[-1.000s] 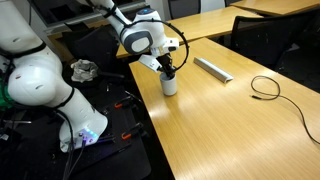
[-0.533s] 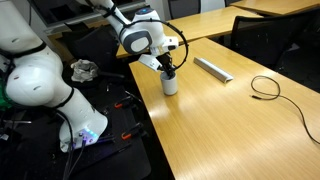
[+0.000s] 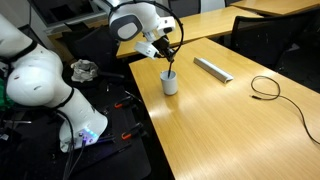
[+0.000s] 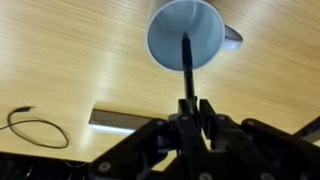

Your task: Pick up the pen from the mug cup and place it on the table.

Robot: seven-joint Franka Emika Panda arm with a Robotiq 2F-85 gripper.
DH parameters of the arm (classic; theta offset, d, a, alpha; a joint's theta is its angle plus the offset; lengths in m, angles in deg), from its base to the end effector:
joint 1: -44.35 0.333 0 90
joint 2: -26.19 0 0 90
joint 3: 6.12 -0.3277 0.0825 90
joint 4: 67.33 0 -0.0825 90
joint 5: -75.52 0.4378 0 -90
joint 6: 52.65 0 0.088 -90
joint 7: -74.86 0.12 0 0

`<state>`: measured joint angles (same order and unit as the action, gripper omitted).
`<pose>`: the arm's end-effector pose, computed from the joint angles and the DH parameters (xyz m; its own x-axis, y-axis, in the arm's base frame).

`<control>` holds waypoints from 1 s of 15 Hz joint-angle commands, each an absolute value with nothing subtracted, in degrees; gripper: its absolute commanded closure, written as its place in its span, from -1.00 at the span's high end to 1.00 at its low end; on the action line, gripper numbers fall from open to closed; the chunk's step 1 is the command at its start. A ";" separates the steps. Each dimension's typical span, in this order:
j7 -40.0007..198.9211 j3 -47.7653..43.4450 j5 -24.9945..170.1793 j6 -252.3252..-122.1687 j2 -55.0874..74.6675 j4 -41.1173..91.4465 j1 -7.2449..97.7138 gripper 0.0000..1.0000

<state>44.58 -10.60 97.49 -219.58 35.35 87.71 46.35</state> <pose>0.4645 0.0295 0.2708 0.8884 0.2586 0.3794 0.2827 -0.9592 -0.0080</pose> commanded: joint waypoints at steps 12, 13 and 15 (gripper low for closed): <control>52.01 -4.90 59.18 -185.83 23.38 65.07 43.94 -0.92; 53.00 -4.62 55.37 -185.50 20.31 63.48 43.74 -0.92; 54.19 -3.72 50.67 -183.85 14.14 59.52 43.49 -0.92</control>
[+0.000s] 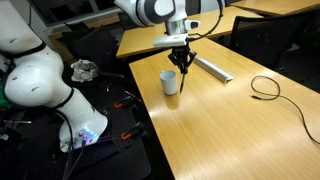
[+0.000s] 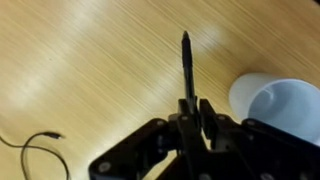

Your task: Pick up the pen from the mug cup and place it on the table.

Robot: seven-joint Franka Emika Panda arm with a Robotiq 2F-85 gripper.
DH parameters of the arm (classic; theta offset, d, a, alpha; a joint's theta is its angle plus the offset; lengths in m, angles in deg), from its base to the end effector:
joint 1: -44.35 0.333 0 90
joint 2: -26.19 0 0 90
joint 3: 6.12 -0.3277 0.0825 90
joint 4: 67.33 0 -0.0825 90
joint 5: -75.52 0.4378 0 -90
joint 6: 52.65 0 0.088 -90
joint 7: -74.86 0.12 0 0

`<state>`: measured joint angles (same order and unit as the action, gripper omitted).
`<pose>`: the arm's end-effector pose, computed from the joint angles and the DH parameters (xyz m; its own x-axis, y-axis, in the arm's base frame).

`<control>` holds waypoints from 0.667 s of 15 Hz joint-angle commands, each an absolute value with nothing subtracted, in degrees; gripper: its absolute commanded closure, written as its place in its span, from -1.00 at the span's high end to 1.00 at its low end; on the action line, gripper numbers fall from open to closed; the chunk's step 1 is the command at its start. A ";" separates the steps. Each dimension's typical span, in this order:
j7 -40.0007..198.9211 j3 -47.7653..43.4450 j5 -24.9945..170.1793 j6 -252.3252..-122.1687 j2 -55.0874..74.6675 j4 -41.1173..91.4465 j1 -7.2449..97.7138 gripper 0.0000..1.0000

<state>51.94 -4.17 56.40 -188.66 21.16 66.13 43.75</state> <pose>0.5456 -0.0310 0.2561 0.8224 0.5486 -0.1503 0.5683 -0.8039 0.1752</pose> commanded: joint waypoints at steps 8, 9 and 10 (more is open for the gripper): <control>55.32 -1.42 49.57 -189.37 -1.28 49.03 41.38 -0.92; 54.87 -1.83 50.57 -190.31 -1.71 48.68 40.91 -0.87; 54.81 -2.02 51.05 -191.36 -1.95 48.64 40.70 -0.17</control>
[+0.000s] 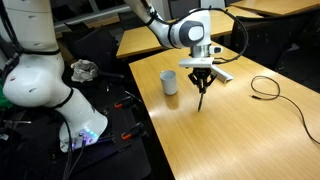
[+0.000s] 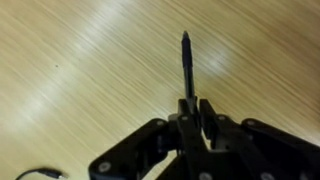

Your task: Pick up the pen from the mug cup and place it on the table.

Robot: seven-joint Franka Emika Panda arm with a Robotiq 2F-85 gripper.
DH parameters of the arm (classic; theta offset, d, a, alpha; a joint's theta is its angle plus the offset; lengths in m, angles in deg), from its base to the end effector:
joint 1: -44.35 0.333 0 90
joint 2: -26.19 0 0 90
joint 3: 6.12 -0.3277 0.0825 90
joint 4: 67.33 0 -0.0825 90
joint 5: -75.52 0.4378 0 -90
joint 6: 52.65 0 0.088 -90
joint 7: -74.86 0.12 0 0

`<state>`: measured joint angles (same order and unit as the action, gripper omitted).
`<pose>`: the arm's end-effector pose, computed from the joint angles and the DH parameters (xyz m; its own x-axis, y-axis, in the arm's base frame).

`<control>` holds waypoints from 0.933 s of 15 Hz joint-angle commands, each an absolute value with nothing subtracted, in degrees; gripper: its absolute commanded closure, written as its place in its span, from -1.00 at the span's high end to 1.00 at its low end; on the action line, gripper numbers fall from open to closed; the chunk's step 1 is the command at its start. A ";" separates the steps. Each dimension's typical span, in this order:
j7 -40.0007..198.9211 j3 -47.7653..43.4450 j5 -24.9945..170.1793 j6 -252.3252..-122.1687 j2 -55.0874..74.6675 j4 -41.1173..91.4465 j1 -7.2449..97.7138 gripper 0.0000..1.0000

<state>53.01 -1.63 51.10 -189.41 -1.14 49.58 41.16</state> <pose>0.6131 -0.0914 0.1509 0.8169 0.5111 -0.2672 0.5645 -0.8036 0.1887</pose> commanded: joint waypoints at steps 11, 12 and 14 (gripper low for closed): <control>52.90 -6.48 63.87 -195.98 8.10 56.87 38.15 1.00; 52.94 -6.59 64.79 -196.70 9.90 58.29 38.26 1.00; 55.07 -5.77 64.71 -198.42 13.84 61.36 39.28 1.00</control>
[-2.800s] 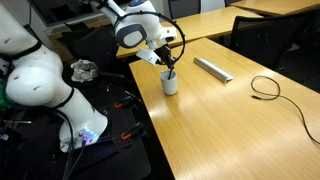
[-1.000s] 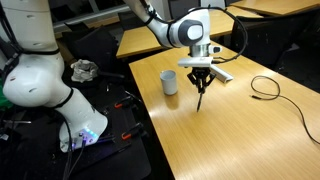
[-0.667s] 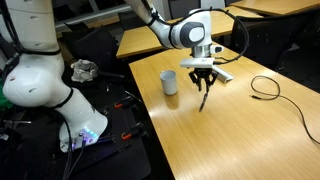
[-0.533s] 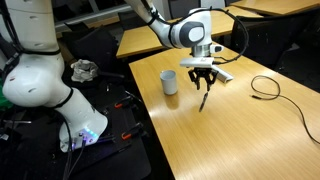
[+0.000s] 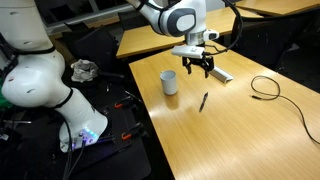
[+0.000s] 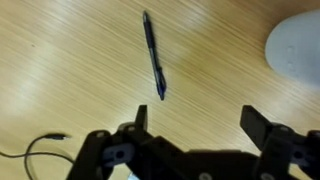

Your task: Pick up the pen from the mug cup and place it on the table.

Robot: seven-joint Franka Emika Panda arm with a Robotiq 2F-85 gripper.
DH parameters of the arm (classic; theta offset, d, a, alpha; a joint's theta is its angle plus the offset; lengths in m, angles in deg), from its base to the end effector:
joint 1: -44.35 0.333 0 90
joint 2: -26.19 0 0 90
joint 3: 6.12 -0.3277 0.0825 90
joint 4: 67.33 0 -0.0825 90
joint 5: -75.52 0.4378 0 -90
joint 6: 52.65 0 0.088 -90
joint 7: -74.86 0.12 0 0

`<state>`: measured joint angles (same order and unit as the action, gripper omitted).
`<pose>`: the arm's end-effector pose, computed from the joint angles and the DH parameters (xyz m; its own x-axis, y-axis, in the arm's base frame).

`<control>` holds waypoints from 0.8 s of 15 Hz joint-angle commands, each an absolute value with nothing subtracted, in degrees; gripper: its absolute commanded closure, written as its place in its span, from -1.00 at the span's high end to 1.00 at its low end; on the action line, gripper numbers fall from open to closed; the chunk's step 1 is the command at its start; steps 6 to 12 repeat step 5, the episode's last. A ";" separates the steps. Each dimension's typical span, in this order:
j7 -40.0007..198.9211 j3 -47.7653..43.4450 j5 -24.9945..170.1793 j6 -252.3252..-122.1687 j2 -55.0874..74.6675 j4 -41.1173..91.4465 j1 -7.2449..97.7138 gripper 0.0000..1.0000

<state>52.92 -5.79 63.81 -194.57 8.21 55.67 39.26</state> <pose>0.6066 -0.0586 0.2126 0.9013 0.4310 -0.0430 0.4329 -0.8931 0.1223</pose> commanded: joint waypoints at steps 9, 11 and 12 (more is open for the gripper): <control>59.95 -4.90 62.72 -199.83 22.07 67.30 40.54 1.00; 59.95 -4.90 62.72 -199.83 22.07 67.30 40.54 1.00; 59.95 -4.90 62.72 -199.83 22.07 67.30 40.54 1.00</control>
